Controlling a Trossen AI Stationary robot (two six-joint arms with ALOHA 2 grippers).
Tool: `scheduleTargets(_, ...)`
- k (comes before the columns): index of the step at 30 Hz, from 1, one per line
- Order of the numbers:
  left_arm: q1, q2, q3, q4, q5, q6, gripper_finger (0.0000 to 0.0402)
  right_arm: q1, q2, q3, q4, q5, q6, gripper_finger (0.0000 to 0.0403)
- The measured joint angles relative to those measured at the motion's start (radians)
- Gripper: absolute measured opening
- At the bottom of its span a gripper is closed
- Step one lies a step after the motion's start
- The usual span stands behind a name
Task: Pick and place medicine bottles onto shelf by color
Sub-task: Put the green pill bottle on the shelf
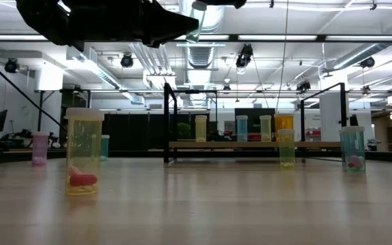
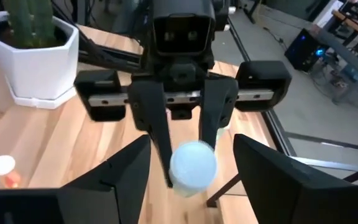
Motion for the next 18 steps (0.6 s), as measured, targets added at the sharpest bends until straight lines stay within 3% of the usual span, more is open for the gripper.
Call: scheduleTargets(18,-0.002,0.000,0.000,0.011,0.000,-0.007,0.0077,-0.001,0.023,0.031,-0.042,0.029,0.005,0.0154)
